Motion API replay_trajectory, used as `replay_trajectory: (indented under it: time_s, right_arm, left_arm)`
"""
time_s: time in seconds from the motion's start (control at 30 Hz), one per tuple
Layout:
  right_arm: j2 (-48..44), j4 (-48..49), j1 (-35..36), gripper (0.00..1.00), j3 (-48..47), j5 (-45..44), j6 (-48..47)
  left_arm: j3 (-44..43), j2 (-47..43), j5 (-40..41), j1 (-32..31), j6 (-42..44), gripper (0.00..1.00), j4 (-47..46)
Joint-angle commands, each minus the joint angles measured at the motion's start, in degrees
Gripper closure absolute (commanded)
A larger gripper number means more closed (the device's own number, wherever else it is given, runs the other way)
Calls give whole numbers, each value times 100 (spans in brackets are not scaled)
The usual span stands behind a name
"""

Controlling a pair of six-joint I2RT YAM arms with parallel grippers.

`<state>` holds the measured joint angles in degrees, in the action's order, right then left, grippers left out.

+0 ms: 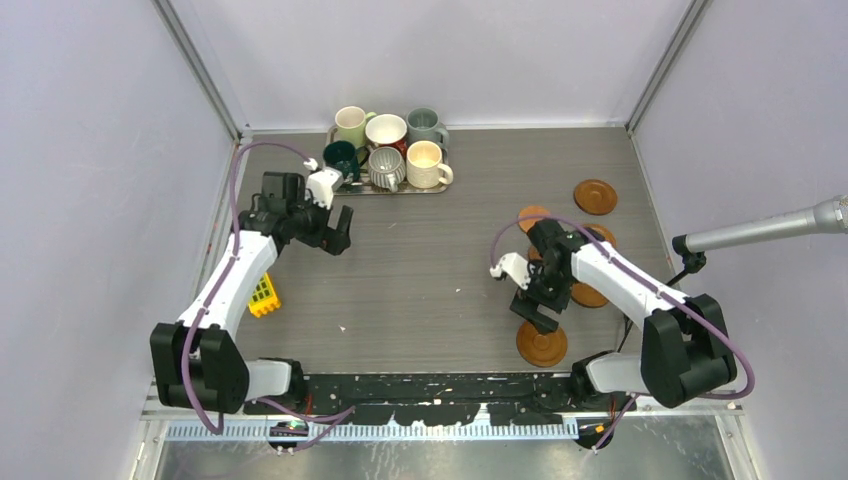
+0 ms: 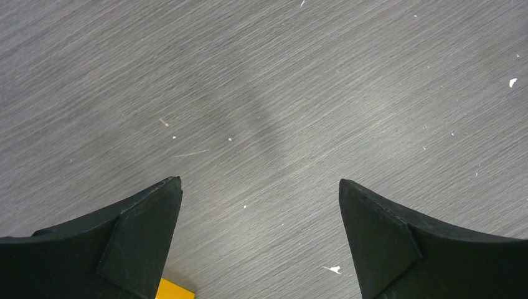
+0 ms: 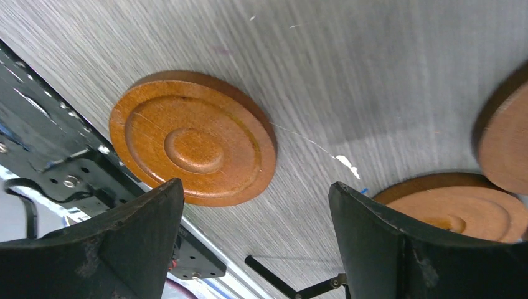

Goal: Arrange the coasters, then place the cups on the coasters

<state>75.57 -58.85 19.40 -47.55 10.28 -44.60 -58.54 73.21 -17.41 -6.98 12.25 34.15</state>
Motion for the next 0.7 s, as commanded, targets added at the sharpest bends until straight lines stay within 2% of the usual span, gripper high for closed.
replay_trajectory:
  time_s: [0.0,0.27,0.67]
  right_arm:
    - [-120,535,248,10,405,-494,-312]
    - [-23,1254,667,12,874,-646,-149]
    - [721,2690,1239,25,611,-610,514]
  left_arm:
    - [-113,-33,-359,309,-67,0,126]
    - [-162,130,-395,549,-269,0,58]
    - [-144,146,-342,668,-361,0,2]
